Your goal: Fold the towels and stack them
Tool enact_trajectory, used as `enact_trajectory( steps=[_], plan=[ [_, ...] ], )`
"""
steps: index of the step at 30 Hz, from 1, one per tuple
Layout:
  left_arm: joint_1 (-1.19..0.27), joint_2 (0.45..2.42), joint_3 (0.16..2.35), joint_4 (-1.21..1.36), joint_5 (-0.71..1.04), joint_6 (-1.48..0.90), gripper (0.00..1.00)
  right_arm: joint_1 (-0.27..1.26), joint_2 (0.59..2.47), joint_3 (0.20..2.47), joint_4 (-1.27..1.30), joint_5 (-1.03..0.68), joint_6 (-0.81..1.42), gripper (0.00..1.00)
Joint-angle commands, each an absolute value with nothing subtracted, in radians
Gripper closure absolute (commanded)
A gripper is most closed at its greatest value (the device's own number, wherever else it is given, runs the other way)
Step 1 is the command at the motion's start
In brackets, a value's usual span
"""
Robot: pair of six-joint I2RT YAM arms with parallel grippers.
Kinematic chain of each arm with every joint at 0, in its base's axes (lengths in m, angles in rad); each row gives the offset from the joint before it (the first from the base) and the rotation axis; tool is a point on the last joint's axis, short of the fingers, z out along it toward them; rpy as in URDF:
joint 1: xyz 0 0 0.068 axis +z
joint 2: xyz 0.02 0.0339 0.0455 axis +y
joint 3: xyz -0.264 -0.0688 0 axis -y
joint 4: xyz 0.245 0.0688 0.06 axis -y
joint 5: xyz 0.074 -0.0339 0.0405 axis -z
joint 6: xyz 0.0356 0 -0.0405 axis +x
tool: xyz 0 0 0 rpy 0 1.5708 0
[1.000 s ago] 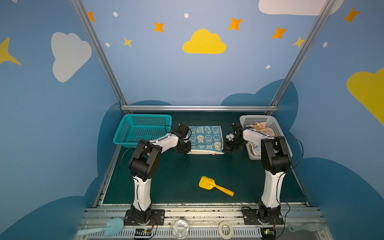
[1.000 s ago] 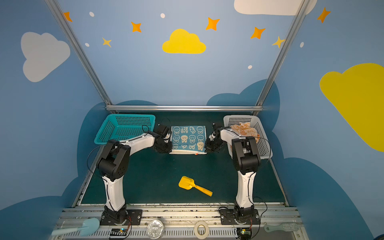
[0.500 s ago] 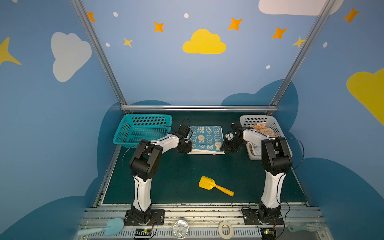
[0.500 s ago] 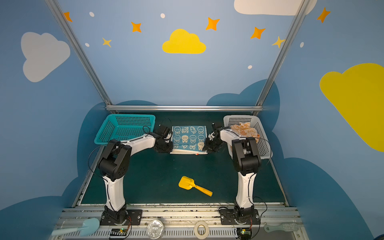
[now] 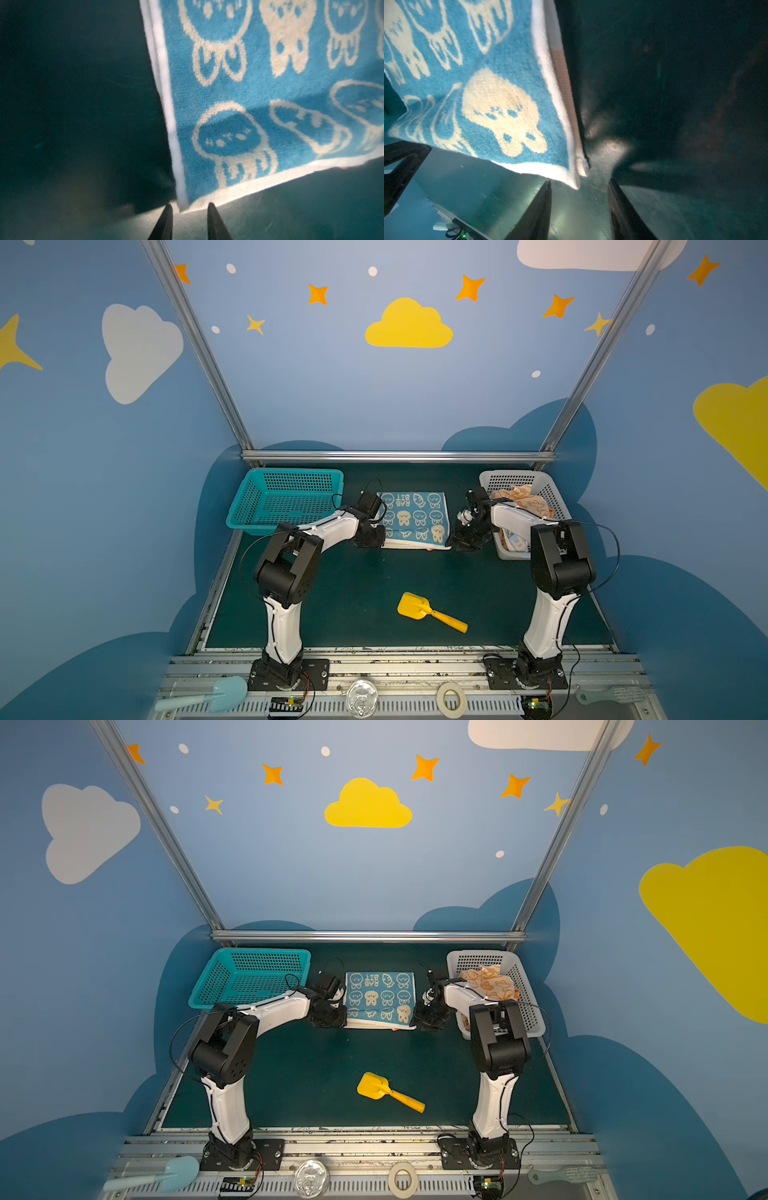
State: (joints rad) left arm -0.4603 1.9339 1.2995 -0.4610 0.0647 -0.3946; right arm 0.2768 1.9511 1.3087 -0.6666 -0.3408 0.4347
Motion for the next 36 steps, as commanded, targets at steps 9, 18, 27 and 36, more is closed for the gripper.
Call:
enact_trajectory(
  steps=[9,18,27,36],
  plan=[
    [-0.463,1.838,1.286,-0.48,0.081,-0.408,0.64,0.298,2.026,1.327,-0.658,-0.31,0.46,0.71],
    [-0.463,1.835,1.26,-0.468,0.089,-0.417,0.59,0.318,2.078,1.345,-0.653,-0.29,0.477,0.86],
    [-0.424,1.902,1.262,-0.473,0.091,-0.405,0.58,0.32,2.082,1.349,-0.647,-0.296,0.477,1.0],
    [-0.417,1.913,1.35,-0.497,0.09,-0.395,0.53,0.319,2.023,1.328,-0.667,-0.306,0.458,1.0]
  ],
)
